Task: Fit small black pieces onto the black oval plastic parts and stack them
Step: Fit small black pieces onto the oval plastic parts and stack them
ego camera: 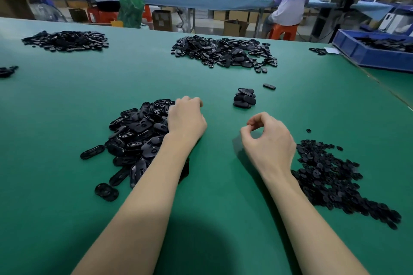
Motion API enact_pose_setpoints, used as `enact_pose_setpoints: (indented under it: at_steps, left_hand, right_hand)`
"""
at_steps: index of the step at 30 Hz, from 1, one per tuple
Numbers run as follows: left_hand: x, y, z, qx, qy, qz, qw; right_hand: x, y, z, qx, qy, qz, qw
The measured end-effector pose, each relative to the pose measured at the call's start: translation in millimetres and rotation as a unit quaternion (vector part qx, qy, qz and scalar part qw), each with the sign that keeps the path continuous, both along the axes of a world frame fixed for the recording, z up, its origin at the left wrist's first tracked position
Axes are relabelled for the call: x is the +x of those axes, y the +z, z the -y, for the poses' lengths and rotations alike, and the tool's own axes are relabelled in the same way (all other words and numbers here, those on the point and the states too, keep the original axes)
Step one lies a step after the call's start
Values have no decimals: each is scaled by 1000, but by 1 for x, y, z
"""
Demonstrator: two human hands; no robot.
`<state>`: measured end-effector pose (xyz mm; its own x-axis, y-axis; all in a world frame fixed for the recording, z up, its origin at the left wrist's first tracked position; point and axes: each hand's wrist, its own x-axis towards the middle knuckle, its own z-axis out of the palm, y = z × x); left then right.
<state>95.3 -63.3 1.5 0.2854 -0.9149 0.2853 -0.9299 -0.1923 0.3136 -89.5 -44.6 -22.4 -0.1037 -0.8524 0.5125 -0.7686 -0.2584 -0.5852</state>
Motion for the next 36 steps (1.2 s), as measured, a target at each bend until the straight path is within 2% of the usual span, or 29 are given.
enact_pose_setpoints:
  at_steps: [5,15,17,21,25,29,36]
  left_hand:
    - [4,0,-1,12,7,-10,1000]
    - [-13,-1,-3,-83,-27,-5,996]
    - [-28,0,-5,-105,-65,-60,991]
    - [-58,-1,-14,-77,-131,-263,953]
    - [-66,-8,-16,-45,-132,-360,923]
    - [-75,-2,-19,-21,-149,-500,853]
    - [-85,-2,-24,16,-169,-559,812]
  right_hand:
    - [-1,-1,1,12,1,13,1000]
    - [-3,0,1,33,3,36,999]
    - [-3,1,1,38,-4,41,998]
    - [-7,5,0,62,-16,66,996]
    - [-23,21,7,121,-3,45,992]
    - [-63,48,21,222,28,-32,974]
    - [-110,70,16,322,-19,-146,935]
